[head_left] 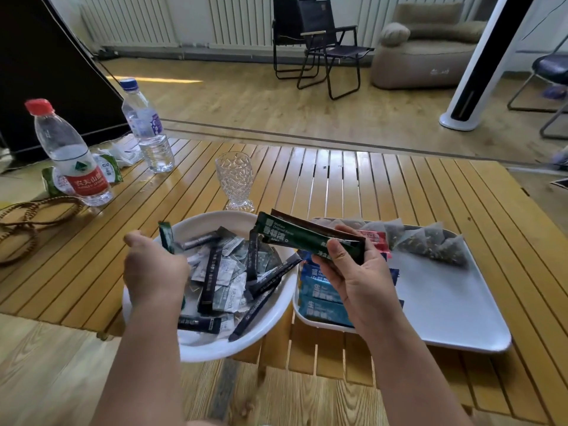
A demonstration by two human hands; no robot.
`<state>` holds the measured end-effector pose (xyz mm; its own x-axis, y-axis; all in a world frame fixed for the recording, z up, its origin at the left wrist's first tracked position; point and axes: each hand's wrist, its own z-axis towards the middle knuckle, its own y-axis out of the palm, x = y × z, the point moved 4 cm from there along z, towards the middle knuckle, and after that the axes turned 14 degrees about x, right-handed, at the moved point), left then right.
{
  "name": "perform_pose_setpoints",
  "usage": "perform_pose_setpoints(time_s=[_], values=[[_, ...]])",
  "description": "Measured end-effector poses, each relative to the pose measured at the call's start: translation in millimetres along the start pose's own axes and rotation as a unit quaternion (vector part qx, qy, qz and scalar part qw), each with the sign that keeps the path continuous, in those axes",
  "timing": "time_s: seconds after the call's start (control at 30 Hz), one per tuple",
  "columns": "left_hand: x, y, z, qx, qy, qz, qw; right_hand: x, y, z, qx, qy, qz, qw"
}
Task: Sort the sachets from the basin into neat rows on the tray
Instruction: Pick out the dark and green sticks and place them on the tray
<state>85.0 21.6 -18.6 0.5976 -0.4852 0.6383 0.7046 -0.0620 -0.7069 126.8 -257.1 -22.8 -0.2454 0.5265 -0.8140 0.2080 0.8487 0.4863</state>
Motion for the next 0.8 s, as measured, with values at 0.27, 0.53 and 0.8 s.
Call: perform_pose_setpoints(time_s=[0.27,0.53,0.8], values=[[50,-11,-25,0.072,0.08,-0.246,0.963,-9,-18,10,0.037,-0.013,-0.008,0.999],[83,11,-67,-0.172,-0.218,-0.512,0.813,-18,-33,15,0.07,-0.016,-0.009,0.997],[113,23,-118,-0.271,-0.211,-0.519,0.783,-22,-34,14,0.07,-0.009,0.005,0.997]])
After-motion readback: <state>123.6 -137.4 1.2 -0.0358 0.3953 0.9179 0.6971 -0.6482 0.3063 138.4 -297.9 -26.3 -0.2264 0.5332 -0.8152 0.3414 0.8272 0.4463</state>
